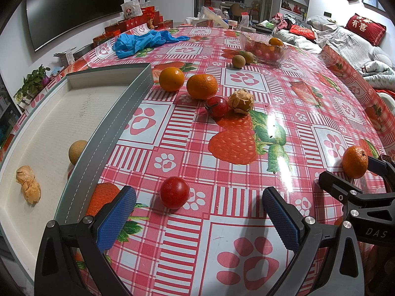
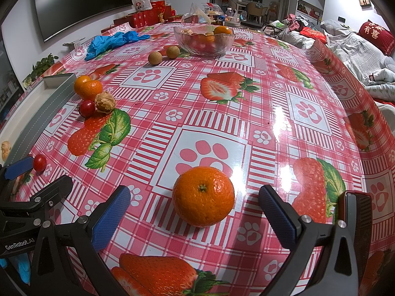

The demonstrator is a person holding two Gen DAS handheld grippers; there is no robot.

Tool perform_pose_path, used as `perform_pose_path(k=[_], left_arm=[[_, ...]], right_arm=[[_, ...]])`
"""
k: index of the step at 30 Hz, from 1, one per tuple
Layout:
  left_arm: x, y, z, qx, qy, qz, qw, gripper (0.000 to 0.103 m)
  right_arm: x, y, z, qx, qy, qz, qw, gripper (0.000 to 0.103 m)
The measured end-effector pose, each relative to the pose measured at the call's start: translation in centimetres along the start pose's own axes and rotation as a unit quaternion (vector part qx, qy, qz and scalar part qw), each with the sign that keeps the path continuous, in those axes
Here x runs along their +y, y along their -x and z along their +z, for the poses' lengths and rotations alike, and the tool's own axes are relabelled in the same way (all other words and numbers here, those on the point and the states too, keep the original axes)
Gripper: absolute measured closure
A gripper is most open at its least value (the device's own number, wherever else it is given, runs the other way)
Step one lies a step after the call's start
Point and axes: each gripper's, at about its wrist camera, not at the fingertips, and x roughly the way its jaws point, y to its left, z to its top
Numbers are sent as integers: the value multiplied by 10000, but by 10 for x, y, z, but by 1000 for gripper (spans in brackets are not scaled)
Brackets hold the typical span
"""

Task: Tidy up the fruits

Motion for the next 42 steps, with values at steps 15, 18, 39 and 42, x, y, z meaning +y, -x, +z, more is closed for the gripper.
perform_pose_path(k=[15, 18, 39, 42], left_arm=[[0, 0, 0, 0, -2, 2, 10000, 1], [0, 0, 0, 0, -1, 1, 10000, 1], [-1, 15, 8, 229, 52, -688, 9974, 80], [9, 23, 10, 191, 201, -889, 9957, 80]], right_arm=[[0, 0, 0, 1, -1, -3, 10000, 0], [1, 0, 0, 0, -2, 0, 10000, 0], [-13, 16, 11, 65, -305, 892, 9955, 60], [-16, 20, 10, 88, -435, 1034, 9936, 60]])
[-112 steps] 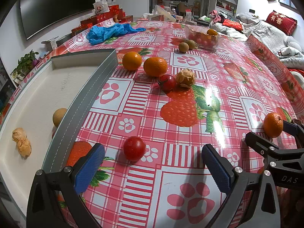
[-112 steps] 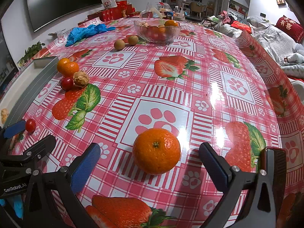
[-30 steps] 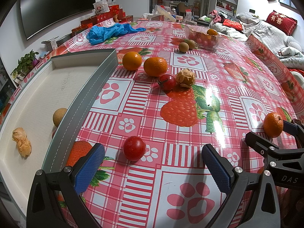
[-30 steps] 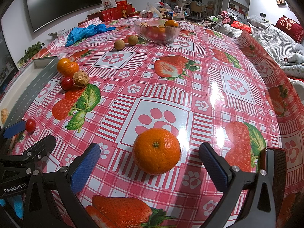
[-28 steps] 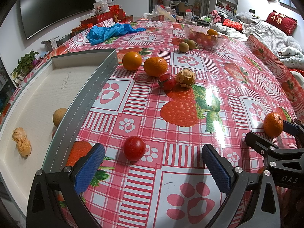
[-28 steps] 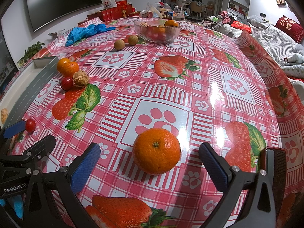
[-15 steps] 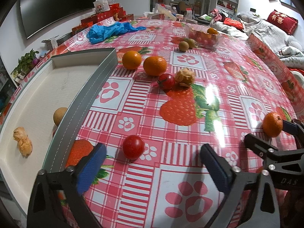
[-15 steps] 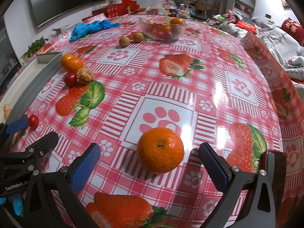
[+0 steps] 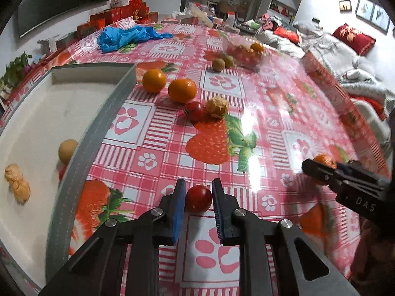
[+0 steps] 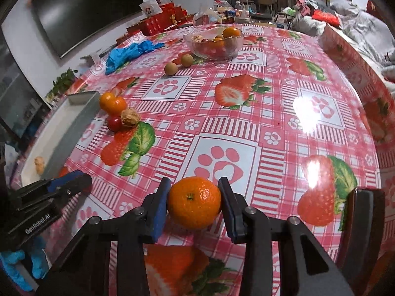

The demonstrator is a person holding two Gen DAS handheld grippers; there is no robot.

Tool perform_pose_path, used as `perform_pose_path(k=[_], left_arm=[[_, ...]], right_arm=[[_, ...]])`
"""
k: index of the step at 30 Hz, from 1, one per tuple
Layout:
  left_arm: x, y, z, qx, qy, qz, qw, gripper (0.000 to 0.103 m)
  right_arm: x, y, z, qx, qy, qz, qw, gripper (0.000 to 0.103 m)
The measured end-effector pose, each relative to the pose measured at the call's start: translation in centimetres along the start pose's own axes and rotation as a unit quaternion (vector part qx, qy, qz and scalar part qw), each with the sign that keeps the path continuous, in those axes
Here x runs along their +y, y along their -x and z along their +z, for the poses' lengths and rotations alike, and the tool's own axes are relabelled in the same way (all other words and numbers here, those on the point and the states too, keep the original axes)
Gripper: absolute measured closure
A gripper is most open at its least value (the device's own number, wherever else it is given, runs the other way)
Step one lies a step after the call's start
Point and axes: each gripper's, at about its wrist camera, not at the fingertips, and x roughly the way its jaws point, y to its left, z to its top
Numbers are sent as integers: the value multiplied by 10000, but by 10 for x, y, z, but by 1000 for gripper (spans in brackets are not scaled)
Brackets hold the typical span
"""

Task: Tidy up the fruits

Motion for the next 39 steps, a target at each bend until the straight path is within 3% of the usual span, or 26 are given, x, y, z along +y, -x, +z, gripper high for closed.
perform_pose_path(k=[7, 14, 16, 17, 18, 20, 23, 26, 29, 30, 39], left_arm=[[7, 19, 3, -104, -42, -32, 9999, 80], [6, 14, -2, 0, -30, -131, 9999, 79], [-3, 12, -4, 3, -195, -107, 9998, 67], [-7, 10, -5, 8, -285, -17, 9996, 37], [-9, 11, -5, -59, -312, 62, 9995, 26], [-14, 10, -4, -162, -356, 70, 9992, 27], [-16, 2, -1, -50, -319, 95, 9994, 29], [-16, -10, 0, 235, -300, 125, 9992, 60], [-17, -11, -5, 191, -364, 117, 9991, 67], [-17, -10, -5, 166, -390, 134, 9990, 81], [-5, 12, 0, -74, -189, -95, 9997, 82]], right_arm=[[9, 9, 5, -46, -4, 134, 9999, 60], [14, 9, 5, -18, 43, 128, 9999, 60], [13, 8, 4, -1, 30, 126, 9999, 60], [12, 8, 3, 9, 22, 123, 9999, 60], [11, 8, 3, 15, 13, 116, 9999, 60], [10, 9, 3, 21, -8, 111, 9999, 60], [9, 10, 2, 20, -13, 112, 9999, 60], [8, 13, 2, -5, -9, 122, 9999, 60], [11, 15, 4, -28, 4, 130, 9999, 60], [12, 15, 4, -26, 12, 141, 9999, 60], [37, 15, 13, 2, 273, 230, 9994, 60]])
